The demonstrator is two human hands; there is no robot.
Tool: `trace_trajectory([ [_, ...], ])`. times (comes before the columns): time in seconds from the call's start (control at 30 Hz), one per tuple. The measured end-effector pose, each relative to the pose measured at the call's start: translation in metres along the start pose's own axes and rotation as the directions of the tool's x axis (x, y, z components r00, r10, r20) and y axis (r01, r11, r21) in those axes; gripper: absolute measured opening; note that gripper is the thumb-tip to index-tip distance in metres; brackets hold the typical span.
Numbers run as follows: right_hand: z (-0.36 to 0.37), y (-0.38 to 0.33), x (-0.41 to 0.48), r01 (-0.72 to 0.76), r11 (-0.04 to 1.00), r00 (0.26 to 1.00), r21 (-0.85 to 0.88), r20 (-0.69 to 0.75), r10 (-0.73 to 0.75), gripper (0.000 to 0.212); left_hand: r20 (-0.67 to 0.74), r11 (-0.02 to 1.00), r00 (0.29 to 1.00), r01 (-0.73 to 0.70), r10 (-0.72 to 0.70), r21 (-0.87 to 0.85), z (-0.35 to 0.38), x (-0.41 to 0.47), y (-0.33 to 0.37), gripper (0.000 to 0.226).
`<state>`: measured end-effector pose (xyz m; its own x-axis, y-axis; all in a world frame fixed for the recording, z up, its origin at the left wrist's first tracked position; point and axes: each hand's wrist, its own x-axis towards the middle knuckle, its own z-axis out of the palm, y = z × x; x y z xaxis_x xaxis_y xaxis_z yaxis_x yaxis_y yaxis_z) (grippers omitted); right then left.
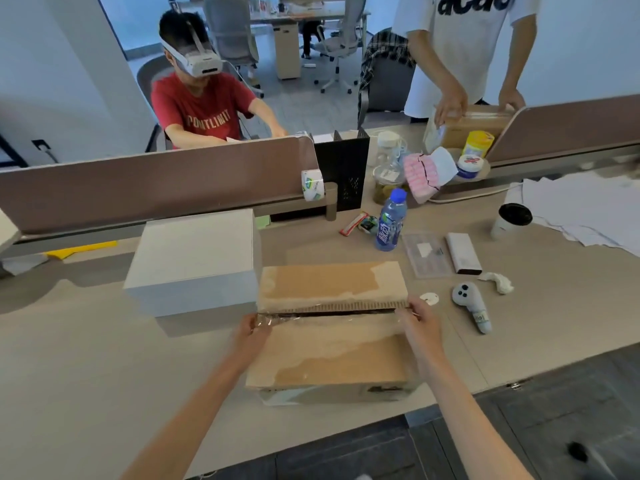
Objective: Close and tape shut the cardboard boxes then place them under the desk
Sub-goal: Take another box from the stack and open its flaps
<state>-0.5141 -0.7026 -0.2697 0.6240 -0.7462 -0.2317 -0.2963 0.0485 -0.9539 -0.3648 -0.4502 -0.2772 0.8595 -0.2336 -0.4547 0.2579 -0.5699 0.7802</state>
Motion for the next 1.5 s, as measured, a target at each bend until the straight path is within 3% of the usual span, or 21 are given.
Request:
trace_trajectory([
  [0.13,-0.004,0.004,-0.007,0.022,0.997,0.999,-0.073,0.037,-0.019,0.03,-0.006,0.999,1.0,-0.024,0.024,0.024,-0.011,-0.004,-0.008,0.035],
  [0.33,0.001,0.002,-0.019,0.009,0.991,1.0,-0.13,-0.023,-0.012,0.041,-0.027,0.994,0.994,-0.107,0.106,-0.022,-0.023,-0.001,-0.012,0.012],
  [0.47,-0.005,-0.006,-0.024,-0.01,0.999,0.993,-0.03,-0.121,0.007,0.048,-0.019,0.978,0.989,-0.149,0.148,-0.148,-0.032,-0.009,-0.001,0.026],
  [0.63,-0.026,-0.028,-0.031,0.026,0.995,0.982,0.092,-0.191,-0.008,0.025,-0.021,0.921,0.978,-0.201,0.206,-0.334,-0.049,-0.021,0.015,0.021],
  [0.77,-0.04,-0.042,-0.044,0.053,0.998,0.997,-0.038,-0.061,-0.055,0.017,0.177,0.951,0.959,-0.169,0.219,-0.26,-0.058,-0.026,0.017,0.035],
  [0.9,-0.046,-0.061,-0.059,-0.02,0.975,0.985,-0.222,0.164,0.057,0.021,0.433,0.962,0.869,-0.274,0.24,0.016,-0.055,-0.024,0.012,0.03],
  [1.03,-0.039,-0.058,-0.063,-0.084,0.903,0.928,-0.421,0.298,0.225,0.023,0.599,0.884,0.757,-0.437,0.26,0.168,-0.038,-0.02,-0.005,0.015],
  [1.2,-0.023,-0.033,-0.064,-0.056,0.763,0.829,-0.644,0.396,0.395,0.029,0.742,0.552,0.63,-0.712,0.229,0.434,-0.022,-0.025,-0.017,0.04],
  [1.3,-0.009,-0.019,-0.066,0.026,0.7,0.792,-0.714,0.442,0.422,0.039,0.738,0.46,0.628,-0.746,0.247,0.482,-0.016,-0.021,-0.022,0.048],
  [1.4,0.004,-0.01,-0.059,0.13,0.702,0.84,-0.701,0.454,0.297,0.041,0.645,0.348,0.655,-0.756,0.395,0.554,-0.007,-0.013,-0.027,0.049],
  [1.5,0.013,-0.007,-0.047,0.189,0.701,0.882,-0.687,0.433,0.186,0.045,0.578,0.341,0.699,-0.712,0.421,0.614,0.0,-0.001,-0.027,0.053],
])
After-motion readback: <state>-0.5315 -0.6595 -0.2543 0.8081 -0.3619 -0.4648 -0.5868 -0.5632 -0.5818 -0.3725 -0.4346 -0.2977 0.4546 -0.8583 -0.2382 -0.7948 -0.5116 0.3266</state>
